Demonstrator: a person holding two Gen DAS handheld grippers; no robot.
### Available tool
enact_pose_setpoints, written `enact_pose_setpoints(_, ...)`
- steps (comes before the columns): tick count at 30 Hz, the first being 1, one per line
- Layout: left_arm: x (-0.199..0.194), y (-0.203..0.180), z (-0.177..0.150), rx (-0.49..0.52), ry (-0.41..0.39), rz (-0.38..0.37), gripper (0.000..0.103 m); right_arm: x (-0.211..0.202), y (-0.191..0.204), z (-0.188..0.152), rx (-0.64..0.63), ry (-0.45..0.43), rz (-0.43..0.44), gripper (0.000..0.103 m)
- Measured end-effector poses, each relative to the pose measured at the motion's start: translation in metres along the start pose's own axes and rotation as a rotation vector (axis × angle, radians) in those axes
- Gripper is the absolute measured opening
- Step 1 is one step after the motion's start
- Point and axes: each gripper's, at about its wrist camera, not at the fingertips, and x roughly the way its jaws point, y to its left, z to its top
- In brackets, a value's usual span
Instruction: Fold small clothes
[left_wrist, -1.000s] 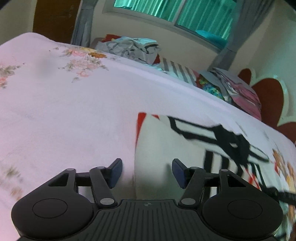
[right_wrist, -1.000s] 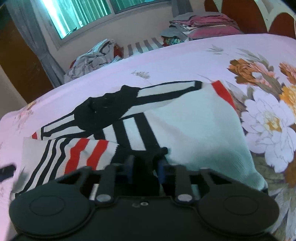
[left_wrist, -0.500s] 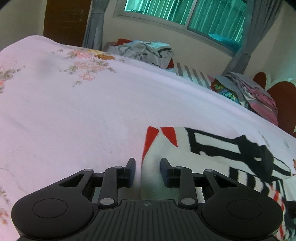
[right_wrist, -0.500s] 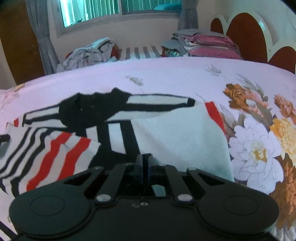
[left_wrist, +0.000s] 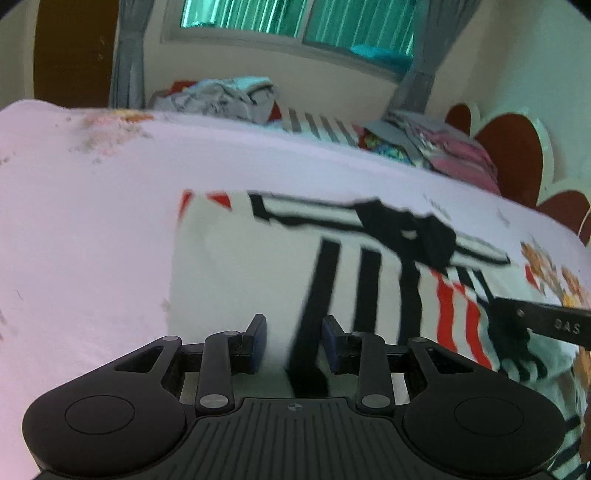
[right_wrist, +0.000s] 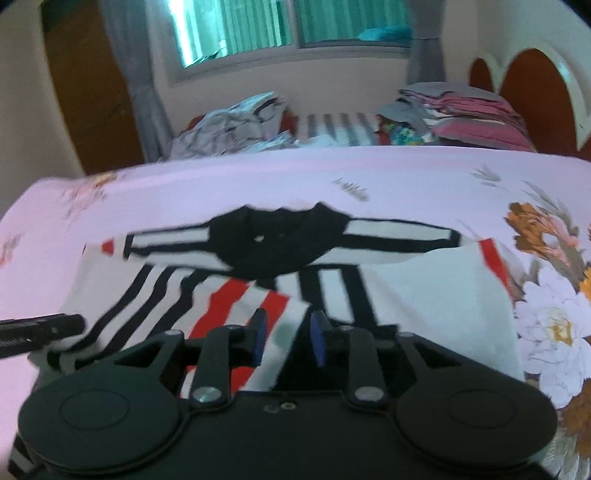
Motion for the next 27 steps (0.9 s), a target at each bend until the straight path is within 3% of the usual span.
enact_pose_setpoints(3,0.006,-0.003,-0.013,0.020,0.025,0.020,0.033,0.006,0.002,-0.008,-0.033,0.030,-0.019,0.030)
enact_pose_setpoints(5,0.005,-0.003,-0.014,0.015,0.021,0.023,0.033,0.016,-0.001,-0.015,-0.082,0.072,-0.097,0.030)
enact_pose_setpoints(9,0.003,-0.008,-0.013,0.019,0.029,0.046,0.033,0.011,-0.011,-0.014,-0.064,0.066,-0.130,0.035)
enact_pose_setpoints(20,-0.004,-0.023,-0.012,0.032,0.030,0.099,0.036,-0.006,-0.009,-0.016,-0.044,0.053,-0.053,0.039)
enact_pose_setpoints(27,-0.020,-0.055,-0.019,0.074,-0.003,0.042,0.043,-0.012,0.009,-0.019,-0.066,0.059,0.021,0.039)
